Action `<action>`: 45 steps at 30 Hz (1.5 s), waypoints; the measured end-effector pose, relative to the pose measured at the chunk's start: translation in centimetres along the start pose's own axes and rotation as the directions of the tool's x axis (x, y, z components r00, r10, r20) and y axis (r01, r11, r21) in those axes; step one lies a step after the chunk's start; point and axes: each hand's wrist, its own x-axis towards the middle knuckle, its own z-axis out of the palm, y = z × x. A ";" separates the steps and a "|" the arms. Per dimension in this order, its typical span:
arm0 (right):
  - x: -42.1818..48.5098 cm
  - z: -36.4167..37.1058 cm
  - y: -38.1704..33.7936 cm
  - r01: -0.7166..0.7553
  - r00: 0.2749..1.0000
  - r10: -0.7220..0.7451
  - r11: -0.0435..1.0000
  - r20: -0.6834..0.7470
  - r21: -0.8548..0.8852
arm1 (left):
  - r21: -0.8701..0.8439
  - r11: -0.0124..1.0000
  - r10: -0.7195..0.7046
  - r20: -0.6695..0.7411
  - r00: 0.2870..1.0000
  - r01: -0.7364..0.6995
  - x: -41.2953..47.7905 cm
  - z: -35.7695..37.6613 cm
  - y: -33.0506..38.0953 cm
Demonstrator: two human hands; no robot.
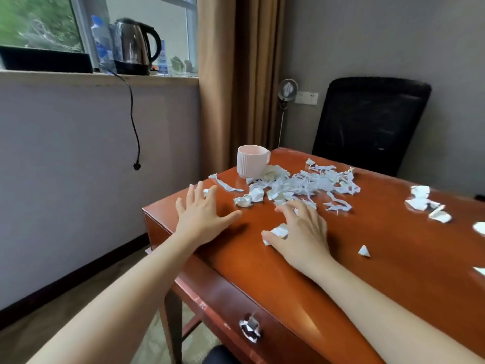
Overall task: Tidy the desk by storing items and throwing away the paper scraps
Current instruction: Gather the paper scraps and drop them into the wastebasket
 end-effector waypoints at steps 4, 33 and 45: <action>0.9 0.7 0.9 -0.038 0.999 0.039 0.999 0.035 -0.007 | -0.013 0.998 -0.068 -0.018 0.998 0.068 2.2 0.5 0.0; 8.5 2.3 2.9 0.016 1.000 -0.016 0.998 -0.003 0.053 | -0.321 0.894 0.349 0.061 0.935 -0.313 8.1 2.6 1.7; 9.0 2.8 3.1 0.032 0.999 -0.031 0.998 -0.008 0.047 | -0.070 0.931 0.364 0.074 0.929 -0.359 7.9 3.6 4.9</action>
